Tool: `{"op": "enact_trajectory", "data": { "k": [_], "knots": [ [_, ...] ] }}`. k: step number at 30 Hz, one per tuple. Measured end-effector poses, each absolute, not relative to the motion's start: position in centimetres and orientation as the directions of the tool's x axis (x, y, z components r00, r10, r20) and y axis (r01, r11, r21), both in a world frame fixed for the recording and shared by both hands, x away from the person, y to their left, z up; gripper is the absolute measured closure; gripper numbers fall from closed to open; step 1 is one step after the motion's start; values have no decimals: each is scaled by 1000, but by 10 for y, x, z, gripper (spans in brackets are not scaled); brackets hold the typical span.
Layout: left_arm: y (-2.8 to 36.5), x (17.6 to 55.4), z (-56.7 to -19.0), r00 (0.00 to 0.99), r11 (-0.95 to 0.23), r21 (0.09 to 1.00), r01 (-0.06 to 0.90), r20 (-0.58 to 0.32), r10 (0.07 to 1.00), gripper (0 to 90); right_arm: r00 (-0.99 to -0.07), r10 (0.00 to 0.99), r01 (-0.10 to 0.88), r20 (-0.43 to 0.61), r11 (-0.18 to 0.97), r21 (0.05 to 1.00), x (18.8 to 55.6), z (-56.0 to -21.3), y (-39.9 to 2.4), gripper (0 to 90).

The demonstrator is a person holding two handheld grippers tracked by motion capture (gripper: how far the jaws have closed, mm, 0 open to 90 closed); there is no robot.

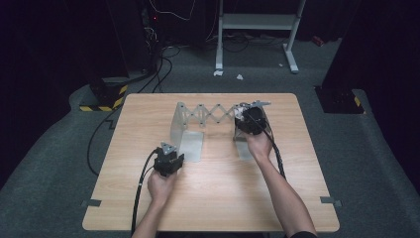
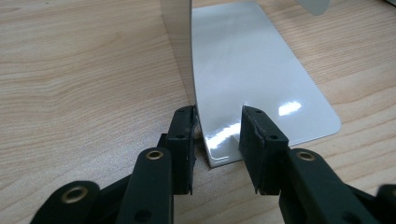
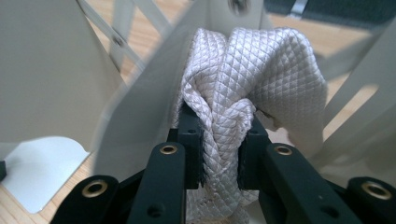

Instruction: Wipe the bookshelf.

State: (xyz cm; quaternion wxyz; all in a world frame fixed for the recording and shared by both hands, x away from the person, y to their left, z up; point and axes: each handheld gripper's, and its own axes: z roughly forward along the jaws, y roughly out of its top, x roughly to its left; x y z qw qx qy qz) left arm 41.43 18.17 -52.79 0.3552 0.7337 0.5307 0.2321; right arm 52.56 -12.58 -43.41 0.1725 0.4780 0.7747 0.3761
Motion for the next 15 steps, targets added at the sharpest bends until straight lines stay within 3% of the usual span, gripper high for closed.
{"op": "enact_trajectory", "data": {
  "k": [15],
  "knots": [
    [182,415,-528,326,-180,768,614,-39,944,654,-459,882,689,108,276,670,531,-483,-122,766]
  ]
}}
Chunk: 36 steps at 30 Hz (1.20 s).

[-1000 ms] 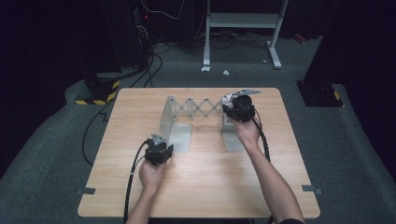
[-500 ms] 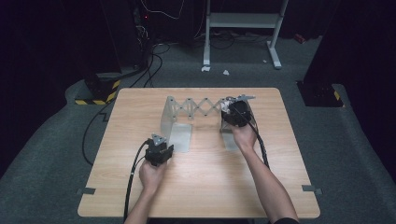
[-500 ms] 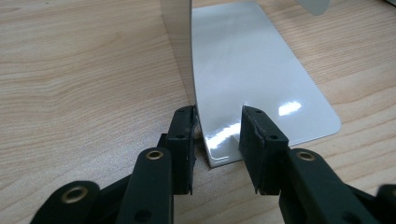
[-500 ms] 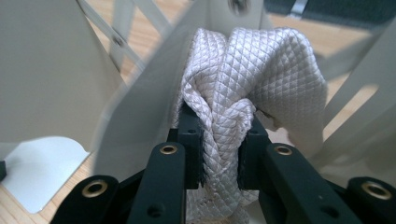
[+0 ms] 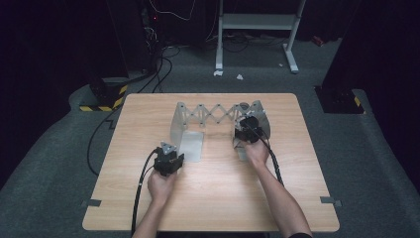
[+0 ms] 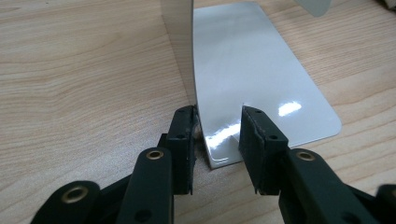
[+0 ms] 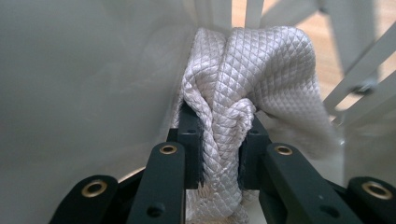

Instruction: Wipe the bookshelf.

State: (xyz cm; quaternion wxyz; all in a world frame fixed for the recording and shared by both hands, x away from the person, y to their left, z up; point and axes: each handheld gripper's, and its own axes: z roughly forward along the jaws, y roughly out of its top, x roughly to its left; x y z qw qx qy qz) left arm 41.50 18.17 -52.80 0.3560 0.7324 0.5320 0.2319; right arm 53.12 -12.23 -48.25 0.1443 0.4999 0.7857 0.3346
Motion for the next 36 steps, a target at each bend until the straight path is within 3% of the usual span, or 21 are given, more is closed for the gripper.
{"op": "enact_trajectory", "data": {
  "k": [12,27,36],
  "knots": [
    [182,415,-528,331,-182,767,615,-42,943,654,-440,893,714,98,281,642,540,-500,-121,762],
    [182,415,-528,332,-182,768,614,-41,942,654,-410,910,571,59,206,795,524,-417,-128,764],
    [182,415,-528,332,-185,768,614,-39,942,655,-398,917,517,14,212,829,520,-398,-132,763]
  ]
}}
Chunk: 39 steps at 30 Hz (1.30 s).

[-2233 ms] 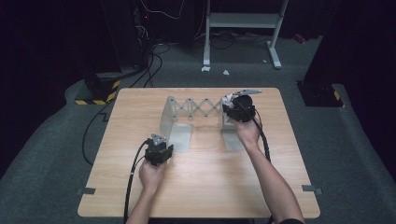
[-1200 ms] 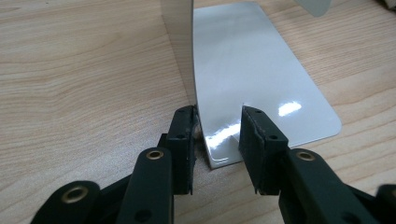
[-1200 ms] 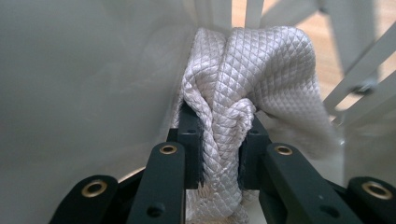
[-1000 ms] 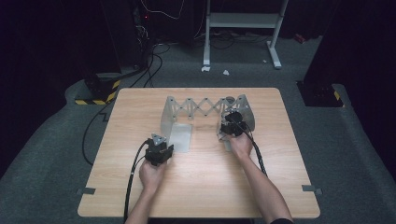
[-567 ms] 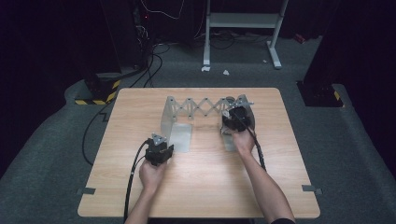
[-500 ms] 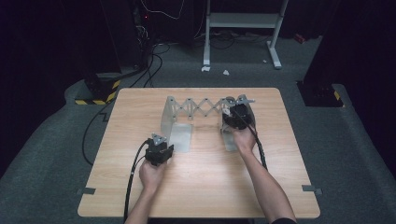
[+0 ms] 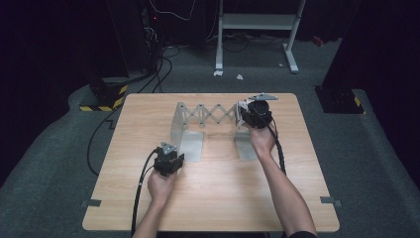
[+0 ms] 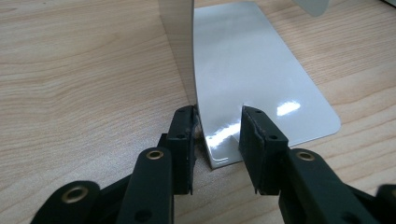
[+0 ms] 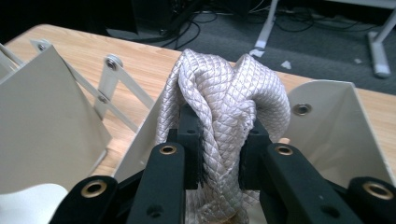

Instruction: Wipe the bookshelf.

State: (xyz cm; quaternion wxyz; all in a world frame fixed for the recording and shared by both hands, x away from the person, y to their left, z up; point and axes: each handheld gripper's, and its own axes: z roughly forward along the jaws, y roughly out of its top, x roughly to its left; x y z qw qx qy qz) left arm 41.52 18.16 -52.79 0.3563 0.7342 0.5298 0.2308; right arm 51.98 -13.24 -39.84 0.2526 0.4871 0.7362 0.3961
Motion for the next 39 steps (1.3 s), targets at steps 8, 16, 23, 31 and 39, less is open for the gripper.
{"op": "enact_trajectory", "data": {
  "k": [8,16,23,31,39],
  "knots": [
    [181,415,-528,331,-183,768,614,-39,943,655,-363,930,534,-67,266,803,519,-419,-135,765],
    [181,415,-528,330,-181,768,614,-41,943,657,-355,933,576,-65,273,771,524,-447,-136,767],
    [182,415,-528,330,-181,768,614,-41,943,657,-345,936,646,-70,291,705,527,-481,-137,767],
    [182,415,-528,328,-179,768,614,-42,944,658,-320,945,689,-66,280,668,530,-497,-143,772],
    [182,415,-528,331,-181,768,614,-42,943,658,-281,953,657,-110,274,702,524,-473,-140,769]
  ]
}}
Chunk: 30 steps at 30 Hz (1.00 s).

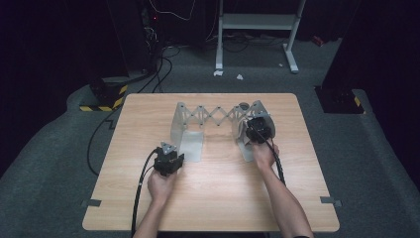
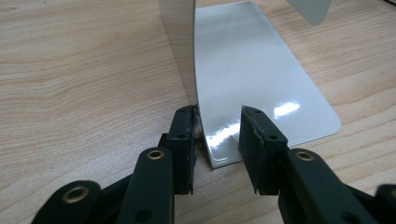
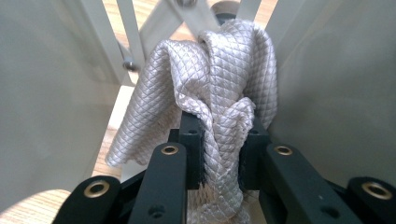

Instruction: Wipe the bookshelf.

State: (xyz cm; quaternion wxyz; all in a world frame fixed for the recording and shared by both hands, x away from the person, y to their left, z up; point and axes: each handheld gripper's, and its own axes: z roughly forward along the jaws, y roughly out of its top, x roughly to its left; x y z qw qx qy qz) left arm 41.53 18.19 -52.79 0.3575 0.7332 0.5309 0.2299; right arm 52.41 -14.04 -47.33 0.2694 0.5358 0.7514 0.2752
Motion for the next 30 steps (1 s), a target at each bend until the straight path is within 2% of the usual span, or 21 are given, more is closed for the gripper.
{"op": "enact_trajectory", "data": {
  "k": [12,30],
  "knots": [
    [182,415,-528,330,-181,768,614,-42,943,658,-274,952,582,-138,279,764,522,-418,-138,770],
    [182,416,-528,333,-180,769,614,-45,942,658,-284,946,538,-155,291,791,525,-393,-138,770]
  ]
}}
